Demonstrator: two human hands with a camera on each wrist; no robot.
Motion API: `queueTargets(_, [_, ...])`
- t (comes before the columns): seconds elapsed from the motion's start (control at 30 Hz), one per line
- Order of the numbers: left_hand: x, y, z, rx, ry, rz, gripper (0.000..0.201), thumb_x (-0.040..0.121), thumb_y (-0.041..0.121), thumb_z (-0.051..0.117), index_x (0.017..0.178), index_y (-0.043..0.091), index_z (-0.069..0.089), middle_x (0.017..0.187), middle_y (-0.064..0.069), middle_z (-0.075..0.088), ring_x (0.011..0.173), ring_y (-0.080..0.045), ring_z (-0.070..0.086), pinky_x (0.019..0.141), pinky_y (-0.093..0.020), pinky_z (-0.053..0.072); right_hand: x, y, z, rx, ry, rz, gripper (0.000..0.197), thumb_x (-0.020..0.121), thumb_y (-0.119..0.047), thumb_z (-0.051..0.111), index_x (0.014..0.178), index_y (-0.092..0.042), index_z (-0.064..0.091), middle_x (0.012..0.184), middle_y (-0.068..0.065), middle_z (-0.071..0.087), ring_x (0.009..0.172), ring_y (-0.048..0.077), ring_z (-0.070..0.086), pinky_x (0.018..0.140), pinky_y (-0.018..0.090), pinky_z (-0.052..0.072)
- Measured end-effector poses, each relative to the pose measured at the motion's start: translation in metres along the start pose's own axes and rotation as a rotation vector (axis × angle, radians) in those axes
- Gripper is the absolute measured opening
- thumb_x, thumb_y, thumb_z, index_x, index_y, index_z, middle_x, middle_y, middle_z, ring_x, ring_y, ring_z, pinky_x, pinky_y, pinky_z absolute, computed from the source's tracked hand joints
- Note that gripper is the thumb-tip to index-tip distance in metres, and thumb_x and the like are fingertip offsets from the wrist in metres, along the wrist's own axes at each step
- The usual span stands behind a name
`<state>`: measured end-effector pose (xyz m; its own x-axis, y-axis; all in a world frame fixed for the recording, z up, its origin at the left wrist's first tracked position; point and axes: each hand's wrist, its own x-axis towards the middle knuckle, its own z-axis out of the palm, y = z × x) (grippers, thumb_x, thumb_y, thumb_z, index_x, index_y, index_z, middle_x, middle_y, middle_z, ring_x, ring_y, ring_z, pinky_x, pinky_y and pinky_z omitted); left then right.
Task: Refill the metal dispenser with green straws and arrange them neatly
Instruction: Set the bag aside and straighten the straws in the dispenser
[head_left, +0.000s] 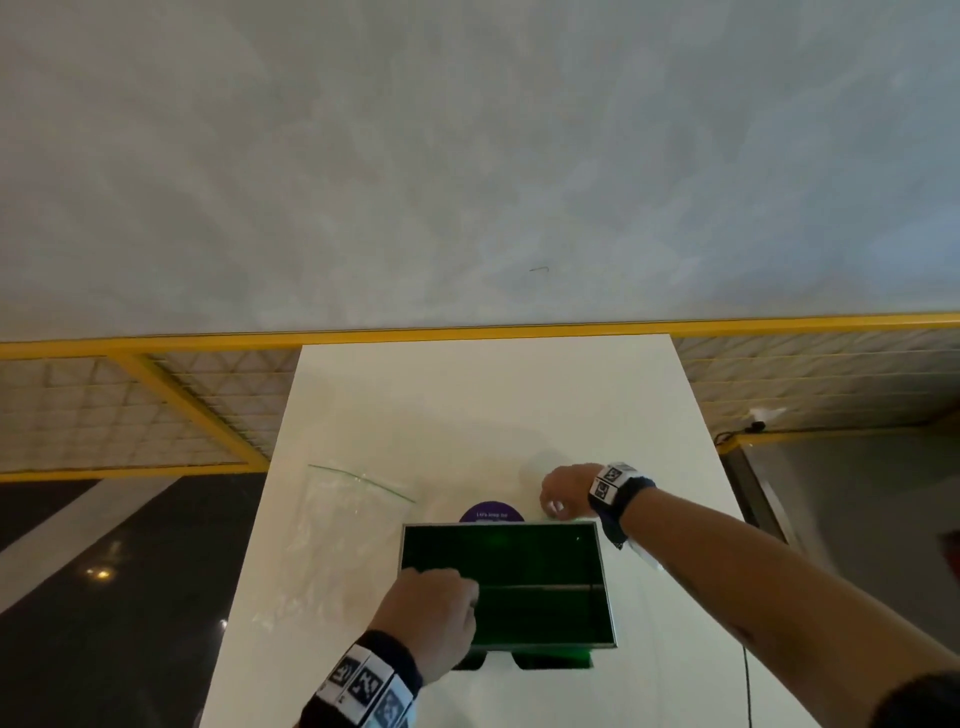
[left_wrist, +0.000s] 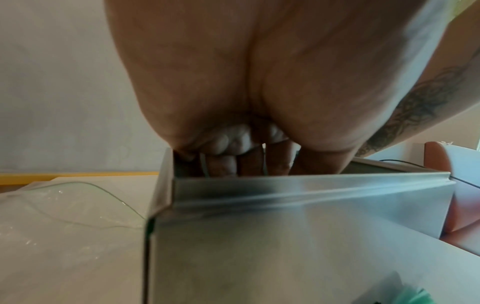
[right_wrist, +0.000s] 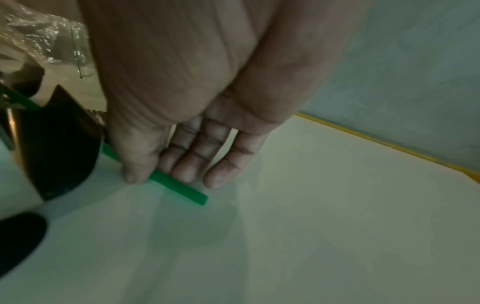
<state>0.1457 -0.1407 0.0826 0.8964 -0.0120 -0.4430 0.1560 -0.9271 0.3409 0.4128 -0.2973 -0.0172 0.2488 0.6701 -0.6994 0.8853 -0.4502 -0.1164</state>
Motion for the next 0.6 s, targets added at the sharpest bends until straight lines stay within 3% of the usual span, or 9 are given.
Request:
queueTargets(0.1, [0.002, -0.001, 0.006, -0.009, -0.002, -0.002, 0.029, 0.104, 0.032, 0.038, 0.100, 0.023, 0.066, 0.097, 0.006, 0.065, 0.088, -0.014, 0.062, 0.094, -0.034, 0.046, -0.012, 0.014, 0.003, -0.023, 0.047, 0.104, 0.008, 0.092, -0.026, 0.055, 0.085, -0.028, 0.059, 0.103, -0.003, 0.064, 0.088, 0.024, 0.063, 0.077, 0.036, 0.055])
queueTargets(0.17, [0.002, -0.003, 0.006, -0.022, 0.018, 0.003, 0.028, 0.104, 0.031, 0.039, 0.099, 0.023, 0.066, 0.097, 0.006, 0.065, 0.087, -0.013, 0.062, 0.089, -0.031, 0.046, -0.030, 0.029, -0.001, -0.021, 0.072, 0.201, 0.008, 0.090, -0.024, 0.055, 0.090, -0.026, 0.062, 0.103, -0.002, 0.063, 0.086, 0.024, 0.064, 0.073, 0.033, 0.052])
queueTargets(0.33, [0.001, -0.012, 0.003, -0.166, 0.116, 0.022, 0.026, 0.104, 0.025, 0.041, 0.104, 0.024, 0.067, 0.097, 0.007, 0.062, 0.085, -0.008, 0.058, 0.070, -0.014, 0.038, -0.116, 0.059, -0.018, 0.117, 0.263, 0.407, 0.017, 0.088, -0.029, 0.050, 0.097, -0.034, 0.063, 0.104, -0.008, 0.063, 0.089, 0.017, 0.063, 0.081, 0.038, 0.056])
queueTargets(0.47, [-0.002, -0.021, -0.010, -0.365, 0.250, -0.021, 0.025, 0.101, 0.016, 0.046, 0.099, 0.028, 0.067, 0.091, 0.014, 0.063, 0.084, 0.001, 0.057, 0.072, -0.011, 0.040, -0.186, 0.013, -0.032, 0.236, 0.443, 0.384, 0.012, 0.092, -0.039, 0.060, 0.098, -0.046, 0.067, 0.094, -0.018, 0.061, 0.081, 0.002, 0.061, 0.077, 0.031, 0.058])
queueTargets(0.6, [-0.005, -0.029, -0.028, -0.587, 0.362, -0.149, 0.030, 0.100, 0.008, 0.047, 0.089, 0.028, 0.067, 0.086, 0.009, 0.069, 0.078, -0.005, 0.066, 0.068, -0.018, 0.048, -0.201, -0.069, -0.034, 0.262, 0.443, 0.242, 0.022, 0.097, -0.038, 0.053, 0.110, -0.037, 0.072, 0.099, -0.015, 0.063, 0.087, 0.007, 0.062, 0.080, 0.032, 0.055])
